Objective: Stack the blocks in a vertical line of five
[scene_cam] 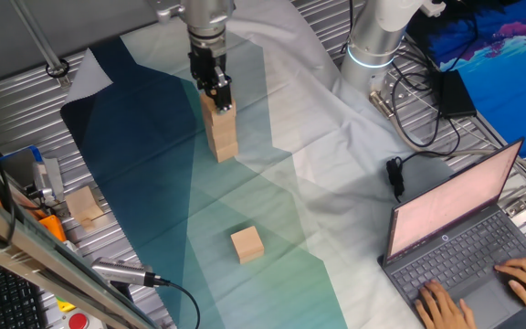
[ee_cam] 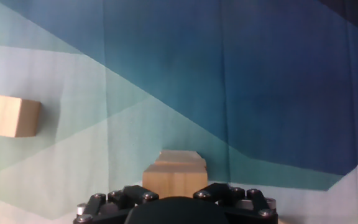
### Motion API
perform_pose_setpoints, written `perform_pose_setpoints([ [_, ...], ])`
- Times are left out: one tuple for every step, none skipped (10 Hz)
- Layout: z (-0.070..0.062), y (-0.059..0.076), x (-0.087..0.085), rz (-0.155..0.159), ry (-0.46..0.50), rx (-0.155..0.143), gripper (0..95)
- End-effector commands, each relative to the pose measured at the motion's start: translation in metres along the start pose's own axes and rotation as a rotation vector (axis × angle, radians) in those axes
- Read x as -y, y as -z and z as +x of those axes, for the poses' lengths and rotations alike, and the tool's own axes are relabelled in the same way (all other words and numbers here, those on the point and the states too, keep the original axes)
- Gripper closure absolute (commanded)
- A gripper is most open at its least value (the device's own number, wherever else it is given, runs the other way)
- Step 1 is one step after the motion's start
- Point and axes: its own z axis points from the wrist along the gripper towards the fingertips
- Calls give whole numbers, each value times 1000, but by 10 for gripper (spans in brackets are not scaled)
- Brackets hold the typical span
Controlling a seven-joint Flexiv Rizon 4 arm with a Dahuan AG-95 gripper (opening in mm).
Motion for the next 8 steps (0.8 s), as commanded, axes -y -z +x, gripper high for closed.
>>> perform_pose_setpoints([
  [-9, 11, -3, -7, 5, -3, 0],
  [-19, 17, -6, -8, 8, -2, 0],
  [-27, 17, -9, -12, 11, 2, 0],
  [-39, 15, -16, -14, 10, 5, 0],
  [-58, 8, -28, -18, 10, 6, 0],
  [-68, 5, -34, -18, 9, 4, 0],
  [-80, 0, -44, -13, 5, -3, 0],
  [-92, -4, -54, -12, 5, -4, 0],
])
